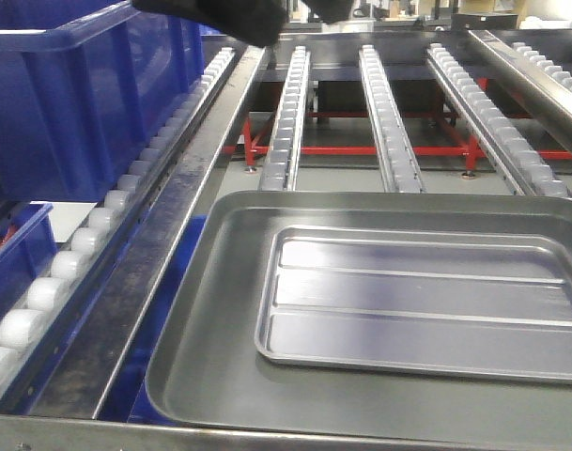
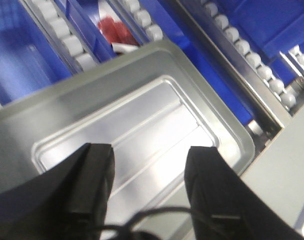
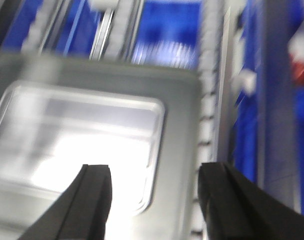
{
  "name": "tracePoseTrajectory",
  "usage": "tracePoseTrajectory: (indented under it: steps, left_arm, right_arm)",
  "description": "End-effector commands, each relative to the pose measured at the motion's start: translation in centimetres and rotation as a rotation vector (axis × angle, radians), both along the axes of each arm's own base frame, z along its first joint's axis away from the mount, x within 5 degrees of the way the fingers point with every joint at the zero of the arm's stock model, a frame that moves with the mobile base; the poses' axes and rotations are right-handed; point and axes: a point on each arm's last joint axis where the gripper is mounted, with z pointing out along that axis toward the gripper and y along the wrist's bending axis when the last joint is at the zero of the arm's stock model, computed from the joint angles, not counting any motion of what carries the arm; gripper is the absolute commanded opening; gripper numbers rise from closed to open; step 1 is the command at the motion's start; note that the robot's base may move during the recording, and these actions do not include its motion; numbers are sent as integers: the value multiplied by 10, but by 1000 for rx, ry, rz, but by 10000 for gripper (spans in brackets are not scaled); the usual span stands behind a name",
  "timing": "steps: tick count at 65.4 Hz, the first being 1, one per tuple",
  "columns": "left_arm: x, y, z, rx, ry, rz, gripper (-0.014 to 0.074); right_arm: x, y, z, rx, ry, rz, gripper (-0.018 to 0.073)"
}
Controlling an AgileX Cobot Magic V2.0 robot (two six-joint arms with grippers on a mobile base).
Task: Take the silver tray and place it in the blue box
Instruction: 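Lower both grippers onto the edges of the small silver tray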
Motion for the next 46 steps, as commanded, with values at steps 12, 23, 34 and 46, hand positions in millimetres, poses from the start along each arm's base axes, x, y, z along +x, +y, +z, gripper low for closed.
tracePoseTrajectory:
  steps: [12, 23, 34, 46]
  left_arm:
    - [17, -18, 10, 48, 125, 49, 253]
    - [39, -26, -4, 230, 235, 185, 253]
    - [59, -33, -14, 336, 312, 330, 253]
    - [70, -45, -32, 347, 373, 386, 253]
  right_arm:
    - [57, 9, 21, -4, 73, 24, 489]
    - [90, 13, 12, -24, 171, 36, 489]
    - [114, 16, -3, -33, 277, 39, 489]
    - [130, 17, -21, -27, 337, 23, 489]
